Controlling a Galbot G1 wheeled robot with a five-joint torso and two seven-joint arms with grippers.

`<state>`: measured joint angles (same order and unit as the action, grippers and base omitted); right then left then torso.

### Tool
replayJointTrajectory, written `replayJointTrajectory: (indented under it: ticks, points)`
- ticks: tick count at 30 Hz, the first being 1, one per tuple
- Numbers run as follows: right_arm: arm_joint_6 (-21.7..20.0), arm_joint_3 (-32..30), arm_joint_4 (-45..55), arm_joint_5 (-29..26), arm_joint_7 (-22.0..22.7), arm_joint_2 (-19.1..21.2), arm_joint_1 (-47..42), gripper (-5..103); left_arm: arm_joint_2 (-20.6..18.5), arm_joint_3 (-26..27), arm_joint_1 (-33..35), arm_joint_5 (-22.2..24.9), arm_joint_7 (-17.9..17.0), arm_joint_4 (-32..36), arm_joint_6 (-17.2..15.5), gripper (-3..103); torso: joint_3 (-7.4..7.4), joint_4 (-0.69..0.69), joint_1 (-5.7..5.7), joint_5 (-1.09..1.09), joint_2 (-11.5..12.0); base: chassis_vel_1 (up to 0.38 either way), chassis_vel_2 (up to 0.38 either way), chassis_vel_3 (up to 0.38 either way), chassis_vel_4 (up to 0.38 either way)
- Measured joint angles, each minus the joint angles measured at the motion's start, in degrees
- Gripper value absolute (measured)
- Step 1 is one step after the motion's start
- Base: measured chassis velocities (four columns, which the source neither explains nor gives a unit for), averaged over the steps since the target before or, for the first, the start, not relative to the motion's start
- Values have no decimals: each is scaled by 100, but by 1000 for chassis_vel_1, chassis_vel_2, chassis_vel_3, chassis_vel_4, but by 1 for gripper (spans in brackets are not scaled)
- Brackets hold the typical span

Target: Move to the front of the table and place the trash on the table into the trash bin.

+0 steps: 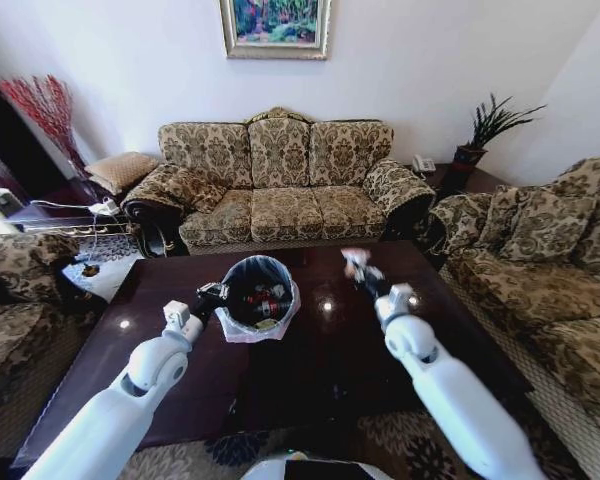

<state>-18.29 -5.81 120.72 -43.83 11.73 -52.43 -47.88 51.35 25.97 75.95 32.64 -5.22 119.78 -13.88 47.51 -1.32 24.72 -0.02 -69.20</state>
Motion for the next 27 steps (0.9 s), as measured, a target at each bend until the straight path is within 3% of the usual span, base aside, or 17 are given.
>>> replayJointTrajectory:
  ticks: [1, 4, 6, 8, 10, 13, 20, 27]
  points:
    - [0, 0, 0, 0, 0, 0, 0, 8, 0, 0, 0, 0, 0, 0, 0, 3, 0, 0, 0, 0, 0, 0, 0, 0, 0]
    - [-419, 724, 404, -1026, -227, 375, 1001, 8, -9, -170, -115, -66, 75, -108, 0, 3, 0, 1, 0, 0, 0, 0, 0, 0, 0]
    - [-496, 974, 415, -1258, -250, 392, 1228, 8, -16, -200, -141, -85, 106, -138, 0, 3, 0, 1, 0, -1, 0, 0, 0, 0, 0]
    - [-758, 1792, 267, -1623, -445, 284, 1863, 8, -39, -242, -179, -97, 151, -163, 0, 3, 1, 1, 1, 0, 0, 0, 0, 0, 0]
    - [-780, 1987, 200, -1619, -474, 234, 1991, 8, -48, -243, -183, -97, 163, -162, 0, 3, 1, -2, 1, 1, 1, 0, 0, 0, 0]
    - [-1011, 2803, -178, -1349, -490, -140, 2443, 8, -103, -196, -151, -82, 191, -122, -1, 3, 1, -4, 1, 0, 1, 0, 0, 0, 0]
    - [-1145, 2934, -378, -1046, -398, -245, 2292, 5, -146, -53, -108, -50, 190, -99, 7, 3, 1, 2, 1, 3, 0, 0, 0, 0, 0]
    - [-1105, 2923, -468, -950, -343, -271, 2322, 5, -94, -64, -113, -46, 177, -100, 14, 3, 1, -1, 1, 1, 1, 0, 0, 0, 0]
